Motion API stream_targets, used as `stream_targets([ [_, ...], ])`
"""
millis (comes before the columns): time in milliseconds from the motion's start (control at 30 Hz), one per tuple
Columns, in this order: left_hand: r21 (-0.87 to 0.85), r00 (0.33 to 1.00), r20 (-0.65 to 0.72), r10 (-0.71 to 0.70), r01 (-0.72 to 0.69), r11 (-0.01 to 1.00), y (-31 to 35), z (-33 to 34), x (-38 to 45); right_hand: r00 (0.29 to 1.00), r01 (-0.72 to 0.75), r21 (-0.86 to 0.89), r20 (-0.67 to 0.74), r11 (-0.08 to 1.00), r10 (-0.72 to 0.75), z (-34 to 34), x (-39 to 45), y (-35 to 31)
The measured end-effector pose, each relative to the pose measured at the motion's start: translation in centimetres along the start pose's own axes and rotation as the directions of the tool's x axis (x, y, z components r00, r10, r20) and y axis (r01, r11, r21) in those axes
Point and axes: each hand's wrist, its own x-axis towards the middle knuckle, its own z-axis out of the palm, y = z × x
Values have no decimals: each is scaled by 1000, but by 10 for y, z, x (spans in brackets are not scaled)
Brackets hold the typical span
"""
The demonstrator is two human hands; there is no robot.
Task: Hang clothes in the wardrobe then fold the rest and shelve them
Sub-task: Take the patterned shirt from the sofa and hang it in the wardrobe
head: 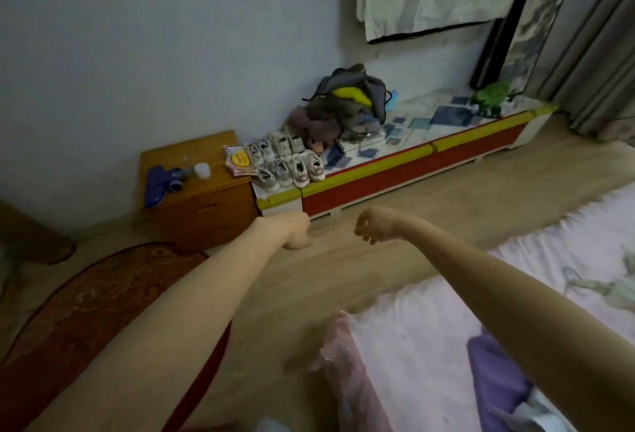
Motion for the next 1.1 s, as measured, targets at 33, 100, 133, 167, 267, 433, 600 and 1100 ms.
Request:
stream_targets([
  [33, 2, 1000, 11, 26, -26, 1000, -1, -8, 13, 1000, -10, 5, 3, 1000, 9, -5, 11, 1],
  [100, 40, 997, 26, 70, -71, 997, -11, -28, 51, 999, -50, 13, 16, 999, 50, -19, 50, 7],
  [133, 46, 994, 43, 101, -103, 994, -18, -36, 71, 997, -76, 18, 27, 997, 76, -25, 70, 10],
  [167, 41, 991, 53, 125, -127, 991, -21, -41, 83, 994, -99, 23, 37, 995, 98, -28, 82, 12],
  [267, 88, 975, 66, 211, -216, 972, -44, -69, 149, 985, -171, 53, 32, 984, 170, -44, 140, 13],
  [433, 204, 943, 126, 308, -329, 922, -72, -149, 253, 962, -265, 163, -23, 950, 273, -94, 221, 9],
  [600, 373, 910, 148, 388, -415, 830, -68, -244, 356, 911, -361, 228, -122, 904, 395, -165, 262, 27],
  [1100, 526, 781, 266, 565, -609, 593, 179, -388, 618, 704, -577, 400, -197, 712, 682, -349, 323, 267],
])
